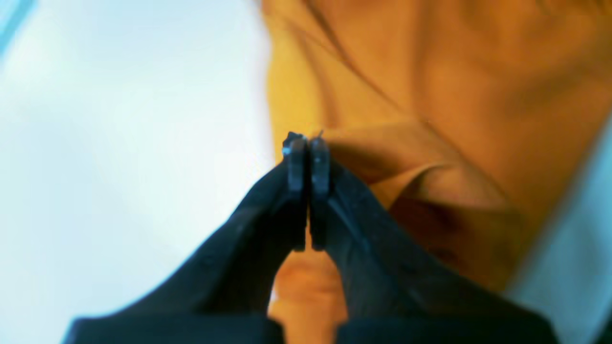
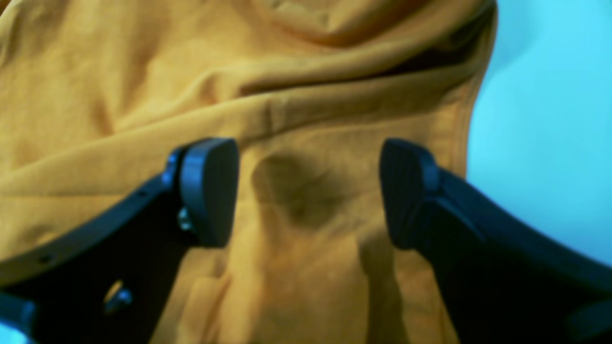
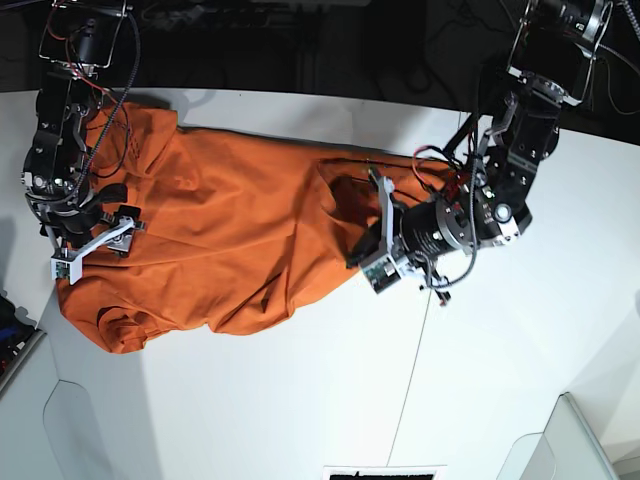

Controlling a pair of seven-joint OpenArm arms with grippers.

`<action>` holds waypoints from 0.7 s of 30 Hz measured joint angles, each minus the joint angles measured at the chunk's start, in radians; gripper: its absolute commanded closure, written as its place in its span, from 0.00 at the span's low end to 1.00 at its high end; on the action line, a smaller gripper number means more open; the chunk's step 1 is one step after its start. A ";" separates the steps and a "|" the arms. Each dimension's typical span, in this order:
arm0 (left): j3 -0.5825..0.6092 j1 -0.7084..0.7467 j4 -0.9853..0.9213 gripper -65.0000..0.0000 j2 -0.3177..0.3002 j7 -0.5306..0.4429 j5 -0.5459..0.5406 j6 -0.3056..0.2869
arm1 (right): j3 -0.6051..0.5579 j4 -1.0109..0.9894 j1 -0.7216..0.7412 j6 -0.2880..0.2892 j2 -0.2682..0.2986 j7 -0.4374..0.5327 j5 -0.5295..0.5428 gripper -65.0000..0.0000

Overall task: Layout the t-shirt on the table in an organized manner, then fold the t-shirt properly
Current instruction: 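Drag the shirt corner with the left gripper to widen the shirt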

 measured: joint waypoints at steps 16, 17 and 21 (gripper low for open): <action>-0.025 -0.560 -0.728 1.00 -0.005 -0.292 0.153 -0.038 | 0.000 0.000 0.000 0.006 0.000 -0.003 0.001 0.31; -0.026 -0.592 -0.771 1.00 -0.006 -0.310 0.152 -0.036 | 0.000 0.000 0.000 0.006 0.000 -0.003 0.000 0.31; -0.027 -0.651 -0.863 0.95 -0.007 -0.356 0.146 -0.034 | 0.000 0.000 0.000 0.006 0.000 -0.003 0.000 0.31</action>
